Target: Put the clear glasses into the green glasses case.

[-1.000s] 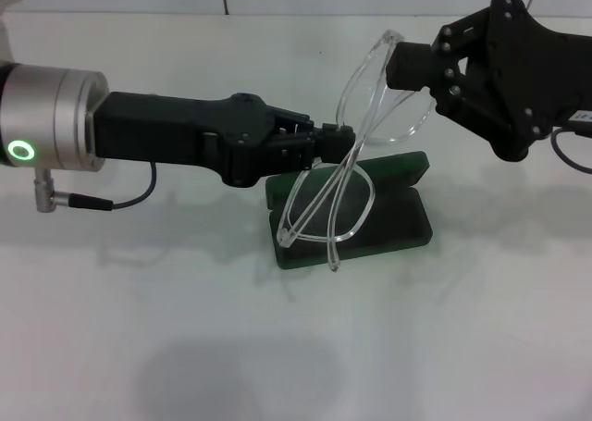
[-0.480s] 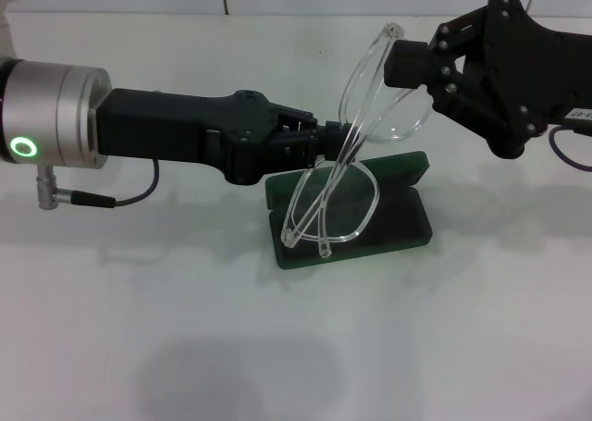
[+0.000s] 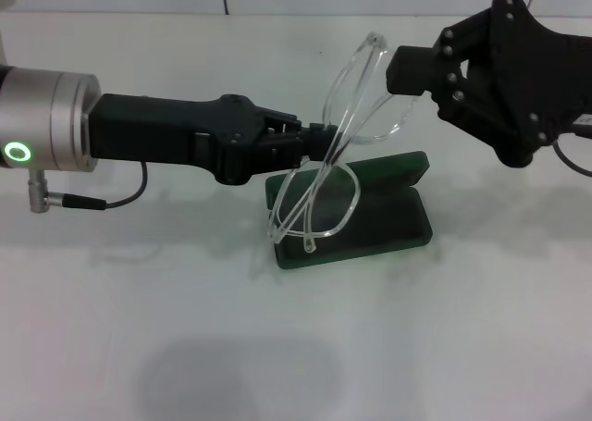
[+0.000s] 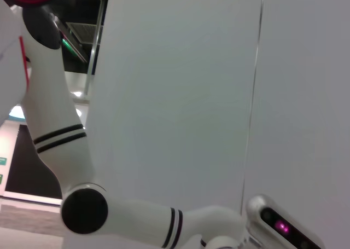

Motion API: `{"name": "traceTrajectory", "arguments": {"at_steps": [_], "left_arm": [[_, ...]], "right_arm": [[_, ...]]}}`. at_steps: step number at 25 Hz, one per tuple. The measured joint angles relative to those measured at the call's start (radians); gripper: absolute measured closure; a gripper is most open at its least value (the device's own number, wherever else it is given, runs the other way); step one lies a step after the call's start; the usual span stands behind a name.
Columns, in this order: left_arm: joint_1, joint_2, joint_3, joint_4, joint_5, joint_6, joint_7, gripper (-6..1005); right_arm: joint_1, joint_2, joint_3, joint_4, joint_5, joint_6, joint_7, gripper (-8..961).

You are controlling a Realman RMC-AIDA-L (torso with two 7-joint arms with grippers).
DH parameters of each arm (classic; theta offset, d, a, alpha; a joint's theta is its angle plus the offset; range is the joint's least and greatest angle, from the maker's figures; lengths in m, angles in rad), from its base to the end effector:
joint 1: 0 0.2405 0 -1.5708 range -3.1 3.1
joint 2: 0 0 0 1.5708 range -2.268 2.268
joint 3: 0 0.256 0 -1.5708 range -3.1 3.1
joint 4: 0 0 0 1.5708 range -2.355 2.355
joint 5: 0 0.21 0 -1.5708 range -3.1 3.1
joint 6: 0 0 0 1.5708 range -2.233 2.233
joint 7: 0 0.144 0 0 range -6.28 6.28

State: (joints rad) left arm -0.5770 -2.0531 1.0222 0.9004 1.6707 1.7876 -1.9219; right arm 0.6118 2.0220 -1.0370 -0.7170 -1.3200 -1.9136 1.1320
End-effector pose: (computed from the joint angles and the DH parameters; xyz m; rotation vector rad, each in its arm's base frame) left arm -0.1600 0.3252 0.0201 2.7504 0.7297 0.8784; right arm 0.1421 0.3197 0.0439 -2.7093 -0.3296 1.4695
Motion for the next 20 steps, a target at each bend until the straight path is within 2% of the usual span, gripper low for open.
{"name": "traceTrajectory", "arguments": {"at_steps": [8, 11, 14, 16, 17, 20], "left_arm": [[0.021, -0.001, -0.045, 0.006, 0.073, -0.036, 0.041, 930], [0.037, -0.002, -0.052, 0.018, 0.121, -0.064, 0.071, 930], [0.055, -0.007, -0.052, 0.056, 0.157, -0.092, 0.081, 930], [0.069, -0.014, -0.052, 0.094, 0.189, -0.11, 0.081, 930], [0.075, -0.019, -0.052, 0.12, 0.209, -0.117, 0.08, 930], [0.086, -0.032, -0.045, 0.188, 0.253, -0.123, 0.071, 929]], "right_arm": [[-0.037, 0.002, 0.0, -0.028, 0.048, -0.076, 0.001, 907], [-0.101, 0.004, -0.008, -0.12, 0.091, -0.094, 0.027, 906], [-0.194, 0.0, -0.004, -0.247, 0.144, -0.081, 0.083, 905], [-0.253, -0.008, 0.046, -0.319, 0.162, -0.068, 0.143, 904], [-0.253, -0.008, 0.046, -0.319, 0.162, -0.068, 0.143, 904], [-0.315, -0.009, 0.098, -0.39, 0.122, -0.021, 0.21, 903]]}}
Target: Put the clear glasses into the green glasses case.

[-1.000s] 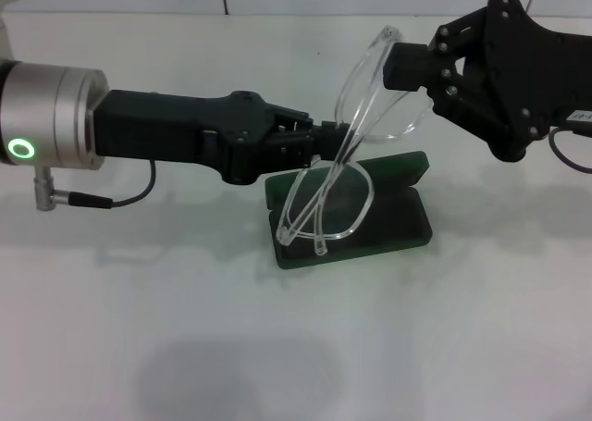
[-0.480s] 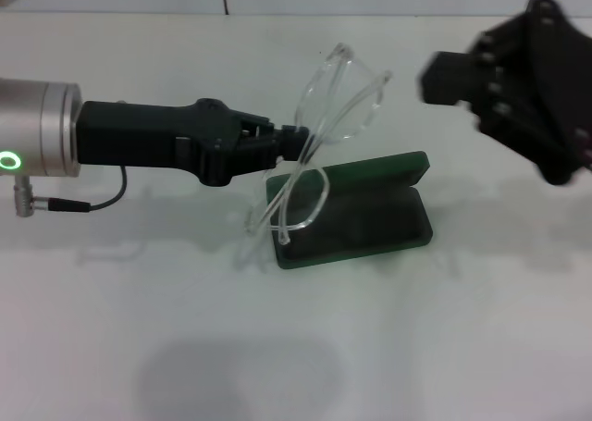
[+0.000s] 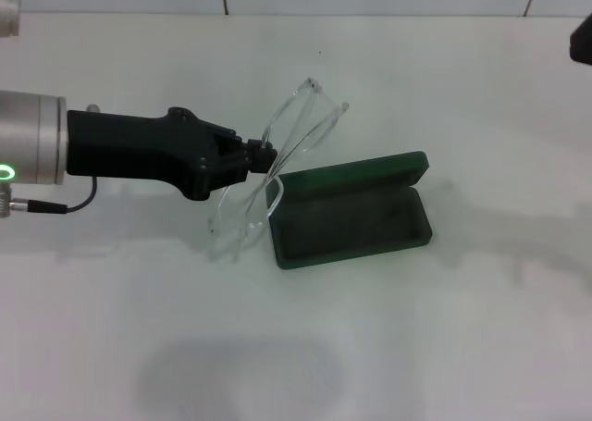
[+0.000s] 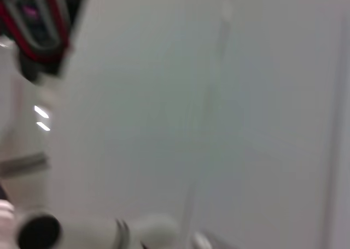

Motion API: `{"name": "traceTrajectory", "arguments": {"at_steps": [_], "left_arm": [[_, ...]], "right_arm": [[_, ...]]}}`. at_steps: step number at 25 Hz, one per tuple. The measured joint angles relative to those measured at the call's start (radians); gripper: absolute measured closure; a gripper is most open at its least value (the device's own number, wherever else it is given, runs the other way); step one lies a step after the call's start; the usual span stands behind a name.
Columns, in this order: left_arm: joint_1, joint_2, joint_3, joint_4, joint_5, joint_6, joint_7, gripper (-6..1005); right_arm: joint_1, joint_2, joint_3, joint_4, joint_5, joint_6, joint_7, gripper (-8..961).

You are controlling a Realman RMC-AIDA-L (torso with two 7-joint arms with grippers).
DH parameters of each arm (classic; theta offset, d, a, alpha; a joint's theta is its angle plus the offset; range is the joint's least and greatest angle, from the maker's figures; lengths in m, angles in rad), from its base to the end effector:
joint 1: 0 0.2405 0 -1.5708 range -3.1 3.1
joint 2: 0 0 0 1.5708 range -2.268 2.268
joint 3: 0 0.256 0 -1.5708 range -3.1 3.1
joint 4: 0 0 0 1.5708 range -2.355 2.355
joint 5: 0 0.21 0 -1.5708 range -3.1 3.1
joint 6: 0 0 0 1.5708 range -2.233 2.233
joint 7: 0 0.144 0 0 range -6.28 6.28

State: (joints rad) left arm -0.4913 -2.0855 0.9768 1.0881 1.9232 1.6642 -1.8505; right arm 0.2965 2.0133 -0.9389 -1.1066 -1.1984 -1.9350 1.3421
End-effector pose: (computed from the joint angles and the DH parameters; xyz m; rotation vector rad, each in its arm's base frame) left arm -0.1938 0.3312 0.0245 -2.9083 -0.6702 -0.5878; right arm 0.1828 0.2715 0.1153 -2.5331 -0.2373 1.3724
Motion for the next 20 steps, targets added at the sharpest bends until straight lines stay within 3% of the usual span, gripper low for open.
{"name": "traceTrajectory", "arguments": {"at_steps": [4, 7, 11, 16, 20], "left_arm": [[0.002, -0.001, 0.023, 0.072, 0.015, 0.0, -0.039, 929], [0.005, -0.002, 0.078, 0.17, 0.028, 0.001, -0.123, 929], [0.042, -0.004, 0.194, 0.38, 0.054, -0.008, -0.245, 929], [0.1, -0.005, 0.353, 0.651, 0.181, -0.075, -0.38, 929], [0.11, -0.005, 0.483, 0.717, 0.322, -0.116, -0.443, 930]], "right_arm": [[-0.05, -0.001, 0.038, -0.082, -0.132, 0.094, 0.071, 902], [-0.046, -0.006, 0.15, -0.092, -0.221, 0.123, 0.124, 901], [-0.014, -0.019, 0.274, -0.093, -0.333, 0.161, 0.189, 900], [0.003, -0.041, 0.307, -0.09, -0.368, 0.193, 0.221, 899], [0.008, -0.056, 0.31, -0.058, -0.376, 0.222, 0.229, 897]]}}
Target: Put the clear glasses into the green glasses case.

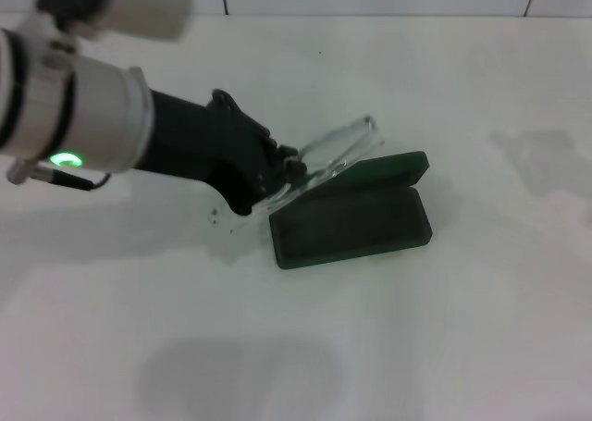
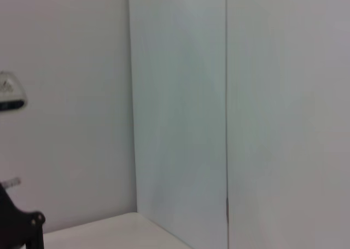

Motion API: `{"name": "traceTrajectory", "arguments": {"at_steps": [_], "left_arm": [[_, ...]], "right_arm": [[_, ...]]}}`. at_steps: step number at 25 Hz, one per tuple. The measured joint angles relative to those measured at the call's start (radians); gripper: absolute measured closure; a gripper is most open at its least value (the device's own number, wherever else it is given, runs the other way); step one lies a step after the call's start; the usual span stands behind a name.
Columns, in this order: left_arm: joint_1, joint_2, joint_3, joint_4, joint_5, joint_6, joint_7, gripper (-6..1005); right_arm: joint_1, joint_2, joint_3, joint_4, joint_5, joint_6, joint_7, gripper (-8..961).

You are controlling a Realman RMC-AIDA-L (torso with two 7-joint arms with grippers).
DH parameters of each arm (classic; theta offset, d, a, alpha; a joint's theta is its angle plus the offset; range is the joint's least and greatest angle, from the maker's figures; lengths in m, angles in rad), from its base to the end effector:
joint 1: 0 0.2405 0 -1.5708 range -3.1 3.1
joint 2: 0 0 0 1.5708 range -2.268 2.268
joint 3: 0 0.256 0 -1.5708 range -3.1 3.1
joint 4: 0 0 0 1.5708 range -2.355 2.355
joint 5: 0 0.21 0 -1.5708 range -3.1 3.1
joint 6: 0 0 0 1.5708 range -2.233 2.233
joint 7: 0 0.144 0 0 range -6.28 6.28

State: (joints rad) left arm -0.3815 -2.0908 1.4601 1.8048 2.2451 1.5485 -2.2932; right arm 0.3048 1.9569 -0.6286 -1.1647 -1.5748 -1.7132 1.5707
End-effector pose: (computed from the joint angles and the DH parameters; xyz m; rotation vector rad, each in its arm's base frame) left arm -0.1078 0.3010 0.0193 -2.8314 -0.2934 0.0172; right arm 0.2480 0.3061 0.1684 -2.3759 0.2908 0.8572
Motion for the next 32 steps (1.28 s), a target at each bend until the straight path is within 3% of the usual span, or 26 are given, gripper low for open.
{"name": "traceTrajectory", "arguments": {"at_steps": [9, 16, 27, 32], "left_arm": [[-0.011, -0.001, 0.25, 0.022, 0.19, -0.105, -0.078, 930], [-0.106, -0.003, 0.438, 0.033, 0.389, -0.131, -0.191, 929], [-0.146, -0.008, 0.634, -0.009, 0.572, -0.181, -0.297, 929], [-0.181, -0.009, 0.657, -0.053, 0.586, -0.211, -0.368, 929]], "right_arm": [[0.003, -0.001, -0.007, 0.053, -0.01, 0.0, -0.01, 895], [-0.002, 0.013, -0.011, 0.053, -0.04, -0.006, -0.028, 893], [-0.006, 0.015, 0.004, 0.086, -0.035, -0.029, -0.043, 890], [-0.001, 0.016, 0.005, 0.091, -0.034, -0.03, -0.049, 888]]}}
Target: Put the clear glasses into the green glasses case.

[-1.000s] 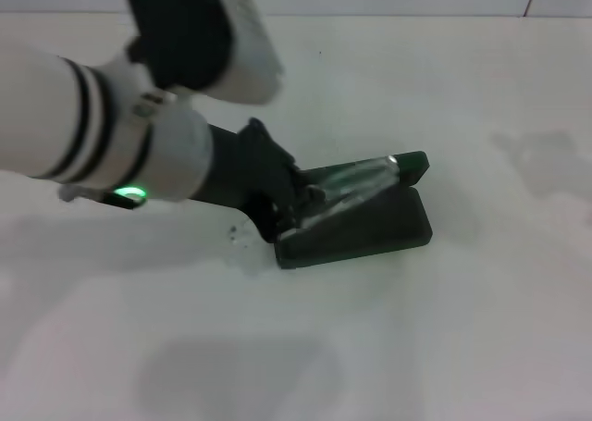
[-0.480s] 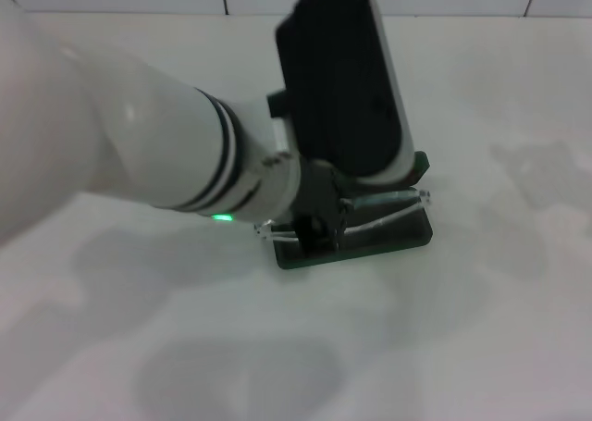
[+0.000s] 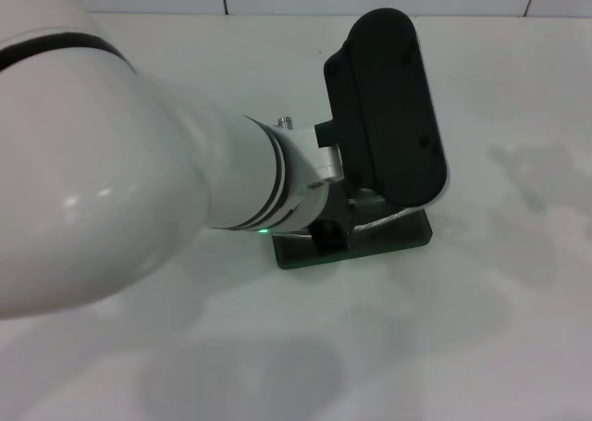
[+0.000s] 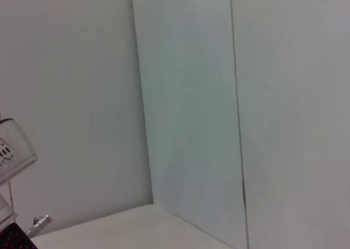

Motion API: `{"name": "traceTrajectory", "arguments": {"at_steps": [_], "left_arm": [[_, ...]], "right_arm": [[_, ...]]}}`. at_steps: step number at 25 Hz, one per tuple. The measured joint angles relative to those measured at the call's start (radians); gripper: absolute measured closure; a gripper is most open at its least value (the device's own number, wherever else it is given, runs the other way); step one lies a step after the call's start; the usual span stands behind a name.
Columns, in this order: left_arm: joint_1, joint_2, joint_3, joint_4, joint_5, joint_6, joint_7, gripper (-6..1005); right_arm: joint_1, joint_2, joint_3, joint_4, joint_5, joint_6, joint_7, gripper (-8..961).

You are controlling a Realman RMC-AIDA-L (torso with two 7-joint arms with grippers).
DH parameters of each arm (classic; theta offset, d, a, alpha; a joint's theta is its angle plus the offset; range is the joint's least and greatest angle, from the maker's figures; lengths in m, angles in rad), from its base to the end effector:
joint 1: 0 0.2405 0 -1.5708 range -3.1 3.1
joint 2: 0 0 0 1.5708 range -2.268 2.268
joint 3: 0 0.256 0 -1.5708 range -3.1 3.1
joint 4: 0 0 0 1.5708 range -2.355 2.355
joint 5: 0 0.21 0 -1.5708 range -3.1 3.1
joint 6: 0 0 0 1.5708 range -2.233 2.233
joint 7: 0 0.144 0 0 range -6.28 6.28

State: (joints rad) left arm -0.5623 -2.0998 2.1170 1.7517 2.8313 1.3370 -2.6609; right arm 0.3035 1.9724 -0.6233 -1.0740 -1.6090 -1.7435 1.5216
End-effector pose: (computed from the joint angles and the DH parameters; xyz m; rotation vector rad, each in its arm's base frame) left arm -0.0687 0.2830 -0.0825 -2.6519 0.1437 0.5277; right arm 0.2619 0.3007 0.1477 -2.4100 0.3525 0.8860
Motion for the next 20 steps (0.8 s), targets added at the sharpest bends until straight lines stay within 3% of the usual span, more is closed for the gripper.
{"name": "traceTrajectory", "arguments": {"at_steps": [20], "left_arm": [[-0.041, -0.001, 0.051, -0.167, 0.002, -0.193, -0.027, 926]], "right_arm": [[0.004, 0.0, 0.004, 0.02, 0.004, 0.009, 0.0, 882]]}}
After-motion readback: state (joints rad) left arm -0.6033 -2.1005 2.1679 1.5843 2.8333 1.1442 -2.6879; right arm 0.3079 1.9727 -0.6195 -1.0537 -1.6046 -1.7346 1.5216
